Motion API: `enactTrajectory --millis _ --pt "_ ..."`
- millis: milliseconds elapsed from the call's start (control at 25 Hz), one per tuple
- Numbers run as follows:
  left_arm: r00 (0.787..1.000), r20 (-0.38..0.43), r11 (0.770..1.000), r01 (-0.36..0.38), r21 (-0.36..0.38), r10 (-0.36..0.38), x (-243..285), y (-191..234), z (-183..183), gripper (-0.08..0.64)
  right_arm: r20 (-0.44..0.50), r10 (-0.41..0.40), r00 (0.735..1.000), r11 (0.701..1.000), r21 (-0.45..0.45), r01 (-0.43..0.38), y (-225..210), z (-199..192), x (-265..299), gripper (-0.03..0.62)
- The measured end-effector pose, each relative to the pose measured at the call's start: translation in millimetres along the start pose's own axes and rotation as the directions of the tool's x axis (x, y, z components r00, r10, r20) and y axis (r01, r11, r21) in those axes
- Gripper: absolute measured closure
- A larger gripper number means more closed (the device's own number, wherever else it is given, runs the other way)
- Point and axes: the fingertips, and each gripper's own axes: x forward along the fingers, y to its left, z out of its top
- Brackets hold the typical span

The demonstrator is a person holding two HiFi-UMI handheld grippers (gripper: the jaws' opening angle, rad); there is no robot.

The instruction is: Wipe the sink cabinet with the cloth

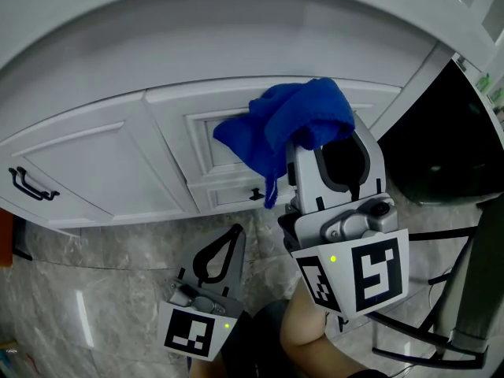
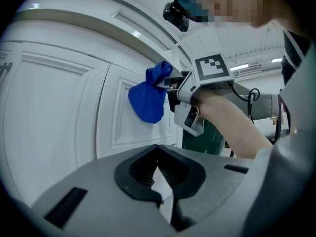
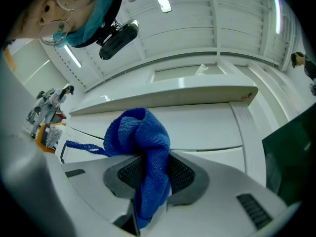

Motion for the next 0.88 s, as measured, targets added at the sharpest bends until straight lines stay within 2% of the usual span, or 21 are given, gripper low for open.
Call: enactTrajectory --millis 520,880 --pt "1.0 0.004 1.0 0.007 -0.007 -0.007 0.1 -3.8 1.1 0.557 -0.005 -0.118 0.993 0.993 0.026 0.118 -47.0 -5.3 -15.5 0.476" --pt "1.0 0.009 1.0 0.017 -0.011 -0.017 2.6 -6.9 1.2 0.557 0.004 -0.237 0.972 0.971 0.044 0.237 -93.7 -6.6 -30.6 0.476"
